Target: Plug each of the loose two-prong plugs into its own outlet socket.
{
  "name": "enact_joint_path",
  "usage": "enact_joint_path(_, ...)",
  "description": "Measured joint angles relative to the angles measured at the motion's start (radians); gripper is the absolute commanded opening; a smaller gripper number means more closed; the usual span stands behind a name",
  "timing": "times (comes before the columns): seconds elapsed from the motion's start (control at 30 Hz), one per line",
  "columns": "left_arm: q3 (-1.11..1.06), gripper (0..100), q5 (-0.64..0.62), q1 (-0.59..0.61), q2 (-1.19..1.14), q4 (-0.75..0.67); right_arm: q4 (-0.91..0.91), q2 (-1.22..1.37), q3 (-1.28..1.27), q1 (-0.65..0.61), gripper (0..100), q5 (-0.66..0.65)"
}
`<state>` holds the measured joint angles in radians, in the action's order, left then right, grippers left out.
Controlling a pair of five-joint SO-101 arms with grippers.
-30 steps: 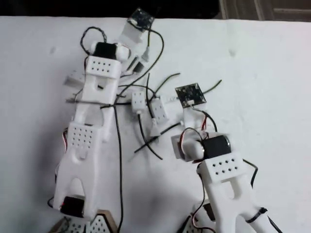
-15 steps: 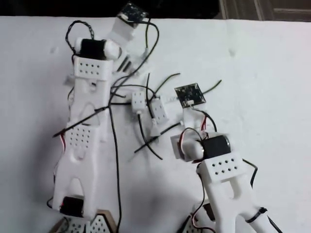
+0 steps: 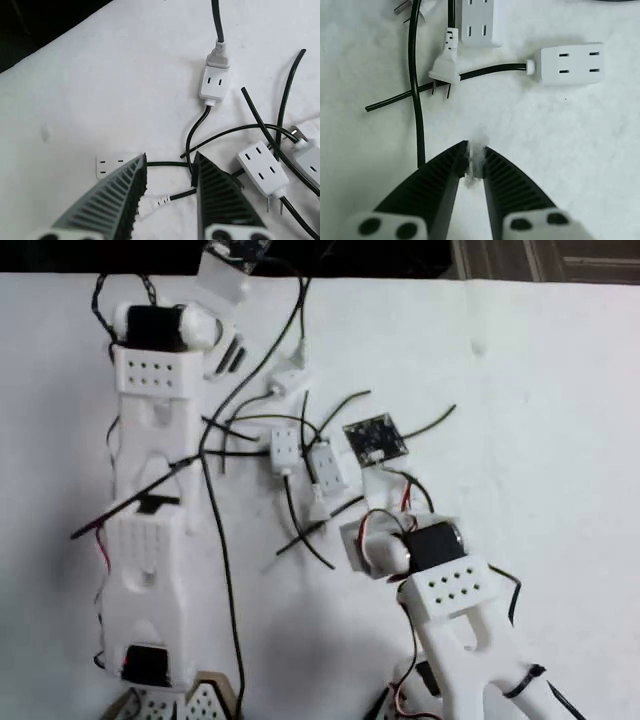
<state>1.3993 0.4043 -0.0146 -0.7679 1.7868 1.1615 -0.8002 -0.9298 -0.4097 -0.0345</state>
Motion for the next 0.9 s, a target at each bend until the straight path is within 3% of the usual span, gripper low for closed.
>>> enact_joint_path(0.53, -1.031, 16, -0.003, 0.023, 0.970, -0.008, -0.077, 0.000, -0.037, -0.017, 2.1, 0.000)
enact_joint_path(0.9, -1.797, 16, 0.069, 0.144, 1.565, -0.258, -0.048, 0.160, 0.075, -0.017, 2.2, 0.000)
